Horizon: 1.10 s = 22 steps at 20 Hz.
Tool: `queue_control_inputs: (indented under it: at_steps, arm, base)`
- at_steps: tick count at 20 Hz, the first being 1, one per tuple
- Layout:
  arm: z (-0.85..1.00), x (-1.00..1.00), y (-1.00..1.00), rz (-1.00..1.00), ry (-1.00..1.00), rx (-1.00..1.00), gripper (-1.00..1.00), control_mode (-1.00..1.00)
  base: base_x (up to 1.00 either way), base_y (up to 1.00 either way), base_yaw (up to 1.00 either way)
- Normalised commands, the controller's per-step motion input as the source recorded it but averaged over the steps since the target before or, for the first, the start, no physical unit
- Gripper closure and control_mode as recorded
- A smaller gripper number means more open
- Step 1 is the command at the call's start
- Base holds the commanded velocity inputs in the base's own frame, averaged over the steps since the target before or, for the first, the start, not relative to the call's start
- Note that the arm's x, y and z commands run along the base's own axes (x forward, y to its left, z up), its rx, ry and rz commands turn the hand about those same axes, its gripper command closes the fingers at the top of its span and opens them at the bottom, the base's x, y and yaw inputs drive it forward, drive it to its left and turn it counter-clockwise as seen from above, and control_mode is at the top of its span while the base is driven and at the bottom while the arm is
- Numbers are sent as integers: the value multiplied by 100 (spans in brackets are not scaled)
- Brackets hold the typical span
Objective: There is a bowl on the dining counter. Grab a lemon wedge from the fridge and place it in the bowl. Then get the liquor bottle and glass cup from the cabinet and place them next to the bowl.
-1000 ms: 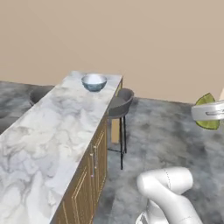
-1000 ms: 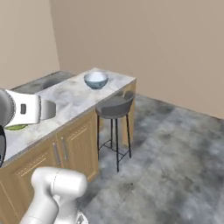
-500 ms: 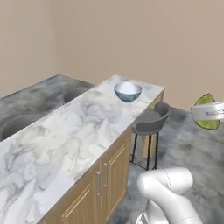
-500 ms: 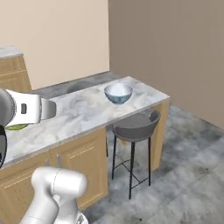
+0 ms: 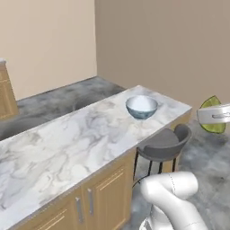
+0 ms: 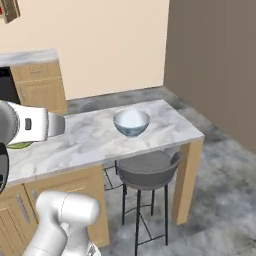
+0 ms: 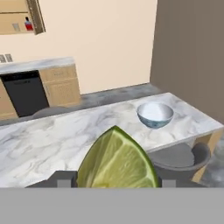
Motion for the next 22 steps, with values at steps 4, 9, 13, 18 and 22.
queue_control_inputs:
  at_steps: [4, 9, 13, 18, 22]
  arm:
    - [0, 0, 0, 0, 0, 0, 100, 100]
    - [0, 0, 0, 0, 0, 0, 100, 100]
    - [0, 0, 0, 0, 0, 0, 100, 100]
    - [0, 0, 0, 0, 0, 0, 100, 100]
    - [0, 0, 0, 0, 0, 0, 100, 100]
  base:
    - [55, -76, 44]
    - [59, -67, 43]
    - [80, -40, 35]
    - [80, -33, 31]
    - [78, -32, 31]
